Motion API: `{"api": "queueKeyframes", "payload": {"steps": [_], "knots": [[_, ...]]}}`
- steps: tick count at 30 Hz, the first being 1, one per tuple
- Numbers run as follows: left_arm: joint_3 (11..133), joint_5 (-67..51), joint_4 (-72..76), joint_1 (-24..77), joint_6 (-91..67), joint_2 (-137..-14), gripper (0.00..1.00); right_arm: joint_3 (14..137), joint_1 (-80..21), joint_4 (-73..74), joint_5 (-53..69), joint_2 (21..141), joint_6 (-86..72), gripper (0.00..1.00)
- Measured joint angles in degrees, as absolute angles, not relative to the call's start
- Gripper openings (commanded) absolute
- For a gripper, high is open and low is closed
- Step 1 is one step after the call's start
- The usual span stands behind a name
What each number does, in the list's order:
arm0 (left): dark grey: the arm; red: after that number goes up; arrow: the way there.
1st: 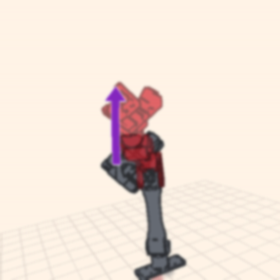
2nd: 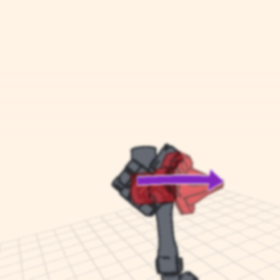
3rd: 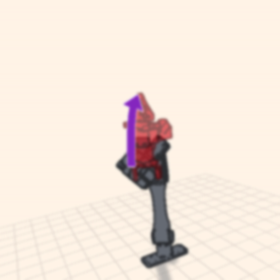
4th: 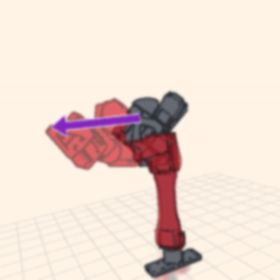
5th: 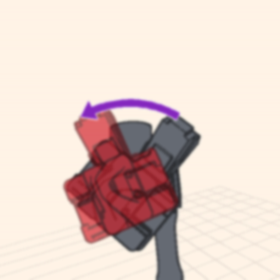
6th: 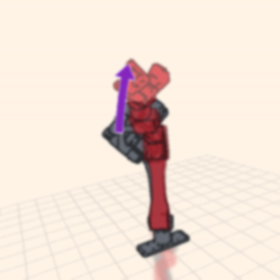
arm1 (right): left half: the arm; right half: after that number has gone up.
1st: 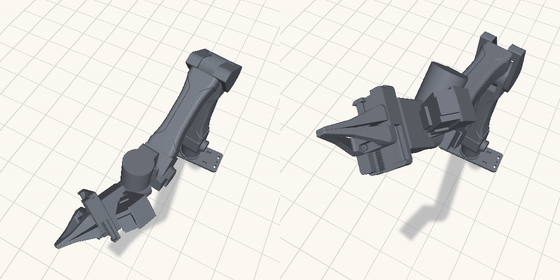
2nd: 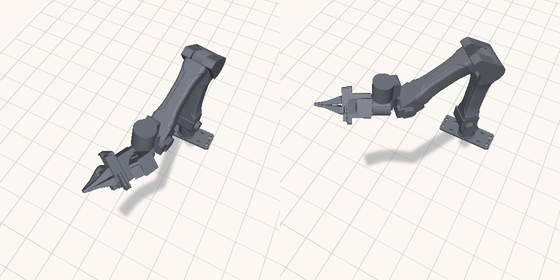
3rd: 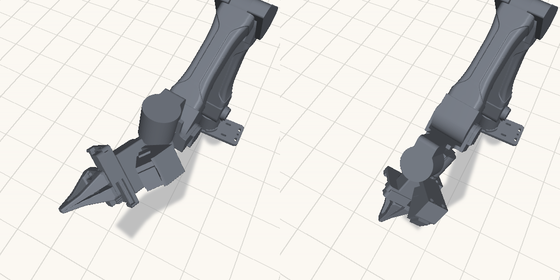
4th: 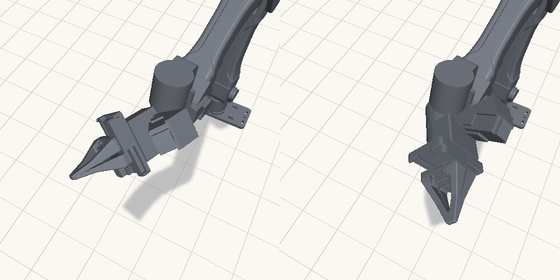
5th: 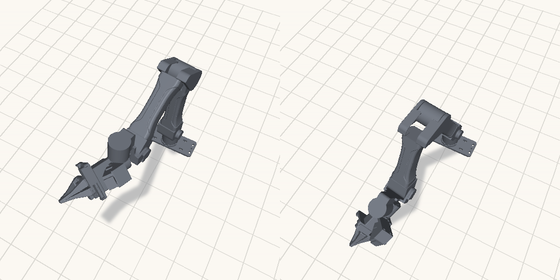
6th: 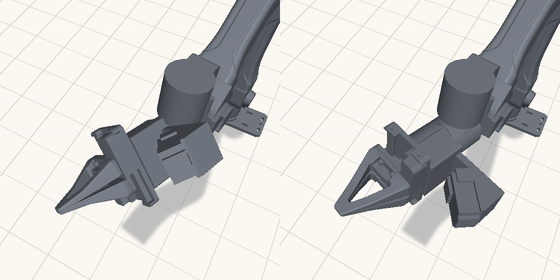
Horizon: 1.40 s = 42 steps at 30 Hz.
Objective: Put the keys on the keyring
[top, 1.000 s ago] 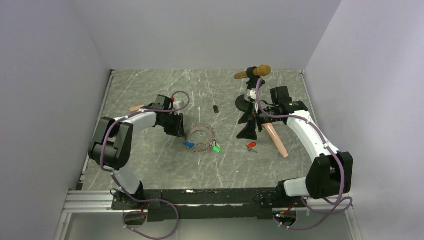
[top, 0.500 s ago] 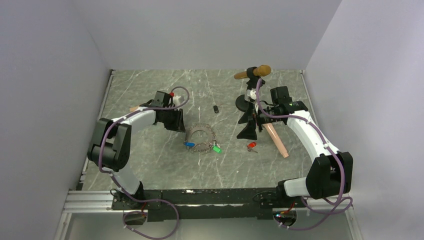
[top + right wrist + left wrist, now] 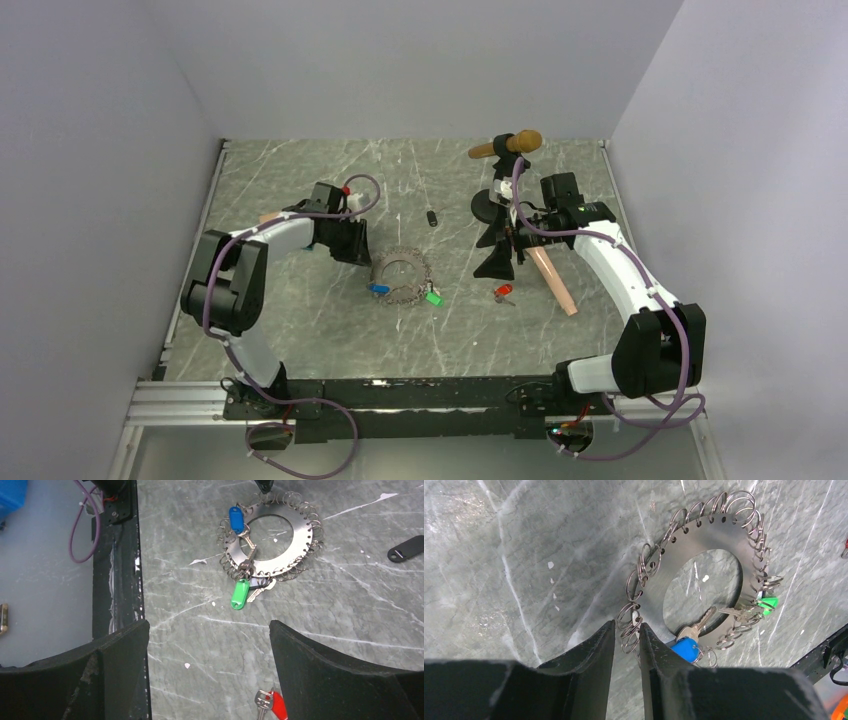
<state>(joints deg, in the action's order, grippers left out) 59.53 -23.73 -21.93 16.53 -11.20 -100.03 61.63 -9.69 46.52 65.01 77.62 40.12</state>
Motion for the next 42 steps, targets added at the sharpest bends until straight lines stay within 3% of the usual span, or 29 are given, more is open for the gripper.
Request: {"api": "queueKeyframes", "payload": {"steps": [36,42], "knots": [[59.48,-24.82,-21.98,16.51,-11.18,-101.62,0.29,61.65,-9.69,47.22,65.01,77.65,40.53,0.95],[59.48,-24.93,-22.11,16.53,-11.14,-101.95,0.19,61.65,-9.74,47.51,65.04,77.67,40.53,0.95]]}}
